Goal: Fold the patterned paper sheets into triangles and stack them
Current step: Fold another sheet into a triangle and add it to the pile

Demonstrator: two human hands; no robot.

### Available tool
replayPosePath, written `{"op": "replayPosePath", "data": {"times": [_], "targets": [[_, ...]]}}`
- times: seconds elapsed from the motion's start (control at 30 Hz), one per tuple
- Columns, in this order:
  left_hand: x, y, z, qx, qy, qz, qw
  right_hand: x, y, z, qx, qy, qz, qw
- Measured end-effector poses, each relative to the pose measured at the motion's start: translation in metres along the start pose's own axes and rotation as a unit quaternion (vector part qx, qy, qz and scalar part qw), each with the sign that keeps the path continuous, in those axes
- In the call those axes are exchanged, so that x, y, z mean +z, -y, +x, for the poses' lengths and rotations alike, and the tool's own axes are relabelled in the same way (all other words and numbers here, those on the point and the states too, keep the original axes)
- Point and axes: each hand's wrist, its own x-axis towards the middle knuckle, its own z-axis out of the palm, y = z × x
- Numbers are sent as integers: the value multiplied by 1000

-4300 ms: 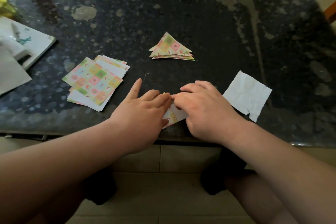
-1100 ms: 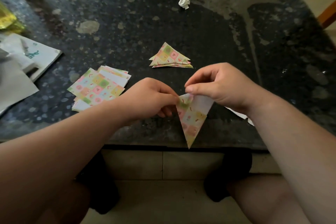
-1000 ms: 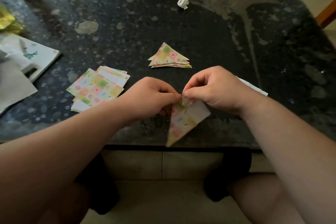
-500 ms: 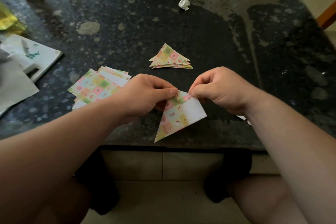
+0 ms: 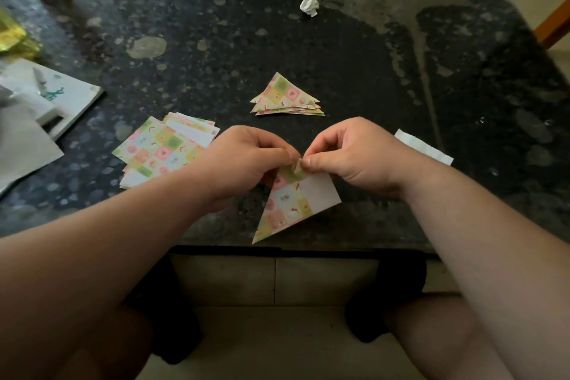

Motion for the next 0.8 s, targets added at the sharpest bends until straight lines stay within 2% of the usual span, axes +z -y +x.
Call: {"op": "replayPosePath", "data": {"times": [0.23, 0.6, 0.7, 0.8], "targets": [[1, -8, -3, 19, -9, 95, 995, 2, 4, -4, -15, 9, -27, 999], [-19, -10, -6, 7, 29, 136, 990, -12, 3, -4, -32, 7, -29, 999], [-28, -1, 0, -24, 4, 81, 996, -23, -4, -3, -6, 4, 1, 1000], [-19, 2, 3, -33, 34, 7, 999, -19, -6, 2, 8, 45, -33, 998]]}}
